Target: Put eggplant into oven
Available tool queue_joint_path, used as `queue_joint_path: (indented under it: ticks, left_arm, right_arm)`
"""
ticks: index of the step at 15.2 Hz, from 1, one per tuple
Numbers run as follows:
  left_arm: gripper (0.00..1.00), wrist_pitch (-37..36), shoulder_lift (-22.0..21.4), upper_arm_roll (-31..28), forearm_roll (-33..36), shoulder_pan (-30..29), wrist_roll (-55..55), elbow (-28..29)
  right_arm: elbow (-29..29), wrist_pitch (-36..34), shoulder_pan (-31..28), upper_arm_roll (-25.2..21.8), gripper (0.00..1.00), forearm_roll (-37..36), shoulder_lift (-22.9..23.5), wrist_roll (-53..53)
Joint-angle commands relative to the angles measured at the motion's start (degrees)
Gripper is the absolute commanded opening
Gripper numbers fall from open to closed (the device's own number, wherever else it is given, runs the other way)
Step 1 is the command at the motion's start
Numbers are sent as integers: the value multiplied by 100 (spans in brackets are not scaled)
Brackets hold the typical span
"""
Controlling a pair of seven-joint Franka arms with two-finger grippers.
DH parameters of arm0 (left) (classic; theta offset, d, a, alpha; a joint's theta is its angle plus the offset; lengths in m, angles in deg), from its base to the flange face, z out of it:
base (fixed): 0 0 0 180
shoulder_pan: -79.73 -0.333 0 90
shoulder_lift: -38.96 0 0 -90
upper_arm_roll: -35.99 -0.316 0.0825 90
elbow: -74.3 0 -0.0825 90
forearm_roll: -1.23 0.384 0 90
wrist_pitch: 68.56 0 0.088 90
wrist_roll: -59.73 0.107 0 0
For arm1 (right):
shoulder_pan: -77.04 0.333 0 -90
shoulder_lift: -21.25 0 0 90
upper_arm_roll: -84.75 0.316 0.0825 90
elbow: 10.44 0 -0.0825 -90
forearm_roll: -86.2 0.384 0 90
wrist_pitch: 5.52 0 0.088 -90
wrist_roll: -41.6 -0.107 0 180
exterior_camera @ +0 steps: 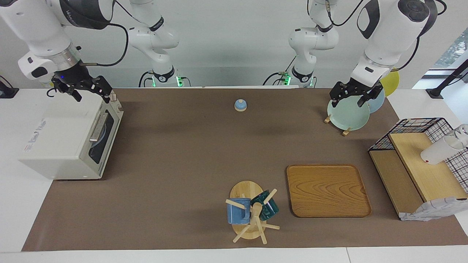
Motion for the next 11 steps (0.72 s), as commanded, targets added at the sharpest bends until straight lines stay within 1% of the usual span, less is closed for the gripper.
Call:
queue_joint_path:
  ticks: [1, 5, 8, 11]
  left_arm:
    - [100, -114, -27, 3, 14, -26, 30, -55]
    - [100, -114, -18, 3, 14, -26, 30, -55]
    - [100, -114, -27, 3, 14, -26, 22, -55]
    - [100, -123, -27, 3, 14, -26, 21, -55]
  right_arm:
    - [92, -23, -128, 110, 100, 118, 42, -75]
    - [92, -23, -128, 110, 100, 126, 59, -75]
    - [83, -119, -136, 92, 100, 249, 42, -284]
    - [92, -120, -136, 110, 100, 197, 42, -260]
